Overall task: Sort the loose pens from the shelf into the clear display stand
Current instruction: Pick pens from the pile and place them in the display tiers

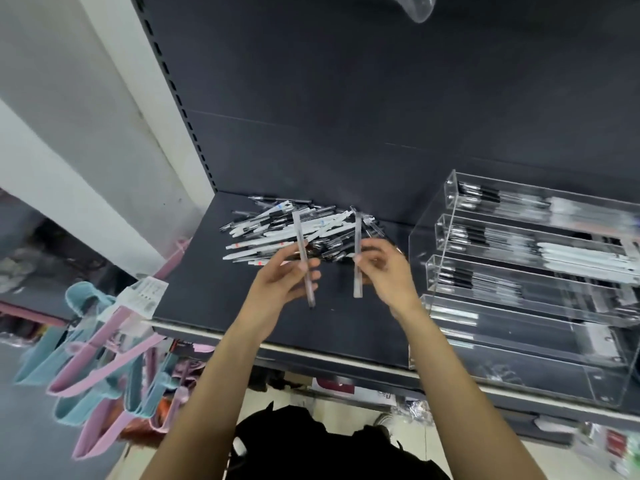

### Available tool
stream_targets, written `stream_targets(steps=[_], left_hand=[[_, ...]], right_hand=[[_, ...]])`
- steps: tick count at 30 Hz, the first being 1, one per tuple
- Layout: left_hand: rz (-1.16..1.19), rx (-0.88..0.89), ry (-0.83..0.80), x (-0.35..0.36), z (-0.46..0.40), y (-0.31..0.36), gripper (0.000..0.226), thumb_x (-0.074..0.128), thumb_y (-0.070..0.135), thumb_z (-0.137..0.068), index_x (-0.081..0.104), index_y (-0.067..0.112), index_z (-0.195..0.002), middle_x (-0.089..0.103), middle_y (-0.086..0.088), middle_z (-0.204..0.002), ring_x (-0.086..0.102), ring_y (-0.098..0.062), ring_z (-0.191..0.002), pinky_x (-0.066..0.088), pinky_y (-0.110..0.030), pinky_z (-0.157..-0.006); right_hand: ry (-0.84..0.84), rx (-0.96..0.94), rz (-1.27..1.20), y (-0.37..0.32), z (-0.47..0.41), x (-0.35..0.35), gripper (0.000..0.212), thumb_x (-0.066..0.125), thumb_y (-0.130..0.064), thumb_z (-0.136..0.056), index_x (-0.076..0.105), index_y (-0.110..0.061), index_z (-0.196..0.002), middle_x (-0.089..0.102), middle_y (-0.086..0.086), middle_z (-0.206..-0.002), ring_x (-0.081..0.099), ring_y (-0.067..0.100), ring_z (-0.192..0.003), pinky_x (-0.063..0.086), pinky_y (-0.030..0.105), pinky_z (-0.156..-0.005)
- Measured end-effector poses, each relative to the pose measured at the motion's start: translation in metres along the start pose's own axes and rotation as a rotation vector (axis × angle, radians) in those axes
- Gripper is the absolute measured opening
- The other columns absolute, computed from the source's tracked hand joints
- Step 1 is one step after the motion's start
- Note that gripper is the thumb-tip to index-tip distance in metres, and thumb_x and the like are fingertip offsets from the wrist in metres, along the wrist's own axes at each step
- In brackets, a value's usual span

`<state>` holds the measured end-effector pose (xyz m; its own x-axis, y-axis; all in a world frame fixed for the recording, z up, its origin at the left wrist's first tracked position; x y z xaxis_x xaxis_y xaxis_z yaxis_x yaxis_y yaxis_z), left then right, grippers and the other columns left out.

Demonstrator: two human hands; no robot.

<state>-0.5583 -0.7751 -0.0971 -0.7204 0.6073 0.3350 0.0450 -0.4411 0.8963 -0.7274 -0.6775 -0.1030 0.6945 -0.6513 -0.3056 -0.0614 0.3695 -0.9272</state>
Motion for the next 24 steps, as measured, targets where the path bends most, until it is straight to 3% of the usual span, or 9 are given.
stream_targets(steps=[2, 4, 9, 12, 16, 19, 21, 24], left_hand=[[0.012, 0.009, 0.015, 0.004, 0.009, 0.004, 0.03, 0.052, 0.006, -0.094, 0.058, 0.019, -0.12, 0.072, -0.004, -0.096, 0.069, -0.019, -0.087, 0.057, -0.031, -0.077], [0.003, 0.014, 0.013, 0.011, 0.017, 0.006, 0.031, 0.053, 0.008, -0.094, 0.058, 0.017, -0.123, 0.071, -0.005, -0.099, 0.069, -0.022, -0.09, 0.057, -0.032, -0.08], [0.014, 0.003, 0.018, 0.037, 0.034, 0.004, 0.03, 0.053, 0.007, -0.093, 0.061, 0.019, -0.12, 0.072, -0.001, -0.097, 0.07, -0.02, -0.085, 0.055, -0.027, -0.073], [0.027, -0.001, -0.007, 0.057, 0.042, 0.002, 0.03, 0.059, 0.008, -0.085, 0.063, 0.02, -0.113, 0.071, 0.001, -0.095, 0.069, -0.018, -0.083, 0.055, -0.029, -0.07], [0.0, 0.026, -0.036, 0.082, 0.048, 0.003, 0.035, 0.051, -0.005, -0.09, 0.059, 0.017, -0.115, 0.069, 0.003, -0.086, 0.068, -0.015, -0.078, 0.055, -0.03, -0.068], [-0.032, 0.039, -0.042, 0.095, 0.051, 0.004, 0.037, 0.048, -0.002, -0.092, 0.058, 0.02, -0.12, 0.068, 0.002, -0.084, 0.068, -0.017, -0.078, 0.055, -0.029, -0.069], [-0.033, 0.019, -0.013, 0.099, 0.051, 0.0, 0.032, 0.047, 0.003, -0.095, 0.061, 0.021, -0.118, 0.068, 0.001, -0.084, 0.069, -0.019, -0.078, 0.055, -0.03, -0.069], [0.02, -0.02, 0.04, 0.1, 0.05, -0.009, 0.027, 0.045, 0.007, -0.097, 0.065, 0.02, -0.11, 0.068, -0.001, -0.085, 0.069, -0.019, -0.077, 0.055, -0.029, -0.066]], right_hand=[[-0.134, 0.055, -0.293, -0.012, 0.027, 0.007, 0.028, 0.06, -0.003, -0.089, 0.059, -0.016, -0.113, 0.066, 0.003, -0.082, 0.064, 0.016, -0.079, 0.055, 0.027, -0.066], [-0.22, 0.078, -0.419, -0.024, 0.048, 0.008, 0.031, 0.057, -0.002, -0.09, 0.06, -0.022, -0.113, 0.068, 0.004, -0.084, 0.066, 0.014, -0.08, 0.054, 0.023, -0.069], [-0.277, 0.126, -0.478, -0.024, 0.069, -0.006, 0.03, 0.052, -0.002, -0.092, 0.065, -0.022, -0.109, 0.066, 0.002, -0.085, 0.062, 0.014, -0.083, 0.052, 0.028, -0.078], [-0.262, 0.138, -0.495, -0.022, 0.076, -0.019, 0.029, 0.05, -0.004, -0.093, 0.067, -0.023, -0.107, 0.064, 0.003, -0.085, 0.06, 0.015, -0.082, 0.051, 0.027, -0.076], [-0.215, 0.071, -0.417, -0.027, 0.082, -0.044, 0.02, 0.052, -0.004, -0.093, 0.065, -0.016, -0.101, 0.065, 0.004, -0.086, 0.063, 0.012, -0.076, 0.052, 0.021, -0.071], [-0.147, -0.022, -0.328, -0.032, 0.084, -0.068, 0.015, 0.058, -0.003, -0.089, 0.064, -0.016, -0.092, 0.064, -0.001, -0.085, 0.062, 0.005, -0.077, 0.048, 0.015, -0.072], [-0.049, -0.141, -0.175, -0.041, 0.085, -0.091, 0.018, 0.064, -0.008, -0.085, 0.065, -0.025, -0.087, 0.057, -0.006, -0.083, 0.054, 0.003, -0.075, 0.043, 0.014, -0.072], [0.012, -0.303, -0.064, -0.056, 0.09, -0.118, 0.019, 0.064, -0.013, -0.087, 0.063, -0.031, -0.088, 0.037, -0.008, -0.062, 0.035, 0.005, -0.058, 0.032, 0.014, -0.058]])
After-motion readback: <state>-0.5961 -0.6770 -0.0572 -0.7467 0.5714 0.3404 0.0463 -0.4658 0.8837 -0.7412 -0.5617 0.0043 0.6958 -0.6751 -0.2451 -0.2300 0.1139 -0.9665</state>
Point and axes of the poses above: each hand's wrist, its own z-axis away from the middle knuckle, its own x-axis out of the palm, y = z × x, the point moved 10 cm from there along -z, towards the middle knuckle
